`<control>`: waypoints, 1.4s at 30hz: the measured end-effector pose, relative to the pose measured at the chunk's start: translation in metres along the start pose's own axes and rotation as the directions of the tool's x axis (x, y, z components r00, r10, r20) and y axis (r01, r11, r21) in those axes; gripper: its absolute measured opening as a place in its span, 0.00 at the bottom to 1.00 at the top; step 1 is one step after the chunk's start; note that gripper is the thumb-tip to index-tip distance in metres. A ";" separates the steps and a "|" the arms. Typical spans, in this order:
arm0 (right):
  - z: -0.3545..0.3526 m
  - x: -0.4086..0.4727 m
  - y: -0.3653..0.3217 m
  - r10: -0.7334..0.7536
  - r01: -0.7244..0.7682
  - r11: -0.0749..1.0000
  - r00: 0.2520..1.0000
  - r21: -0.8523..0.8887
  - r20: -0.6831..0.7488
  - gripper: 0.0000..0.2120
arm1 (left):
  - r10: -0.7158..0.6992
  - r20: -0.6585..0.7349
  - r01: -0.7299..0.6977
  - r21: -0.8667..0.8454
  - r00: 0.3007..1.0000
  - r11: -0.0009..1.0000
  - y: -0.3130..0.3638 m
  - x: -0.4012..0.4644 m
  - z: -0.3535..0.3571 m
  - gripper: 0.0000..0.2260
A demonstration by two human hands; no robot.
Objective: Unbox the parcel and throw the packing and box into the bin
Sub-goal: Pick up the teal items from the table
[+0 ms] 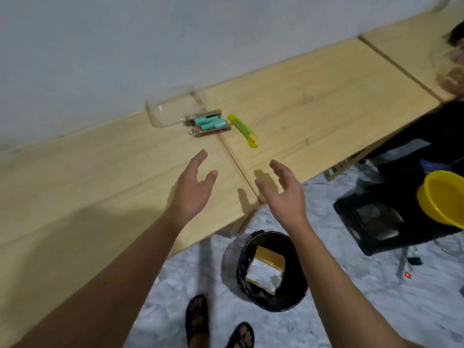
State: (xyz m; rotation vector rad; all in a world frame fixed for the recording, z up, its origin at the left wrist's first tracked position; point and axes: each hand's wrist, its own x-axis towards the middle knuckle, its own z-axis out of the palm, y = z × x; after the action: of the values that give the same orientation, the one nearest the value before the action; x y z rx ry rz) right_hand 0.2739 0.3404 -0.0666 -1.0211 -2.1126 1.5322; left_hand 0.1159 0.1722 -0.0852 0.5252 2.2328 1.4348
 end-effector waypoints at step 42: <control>0.136 0.186 -0.070 -0.320 0.544 0.754 0.794 -0.368 0.517 0.32 | 0.278 -0.032 -0.157 0.760 0.960 0.631 -0.102 0.119 -0.119 0.30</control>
State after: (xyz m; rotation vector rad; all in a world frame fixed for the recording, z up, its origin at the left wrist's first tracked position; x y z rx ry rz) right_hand 0.0347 0.3698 -0.0766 -0.2410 -2.8955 1.0397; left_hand -0.0562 0.1054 -0.1528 1.0061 2.9357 0.5474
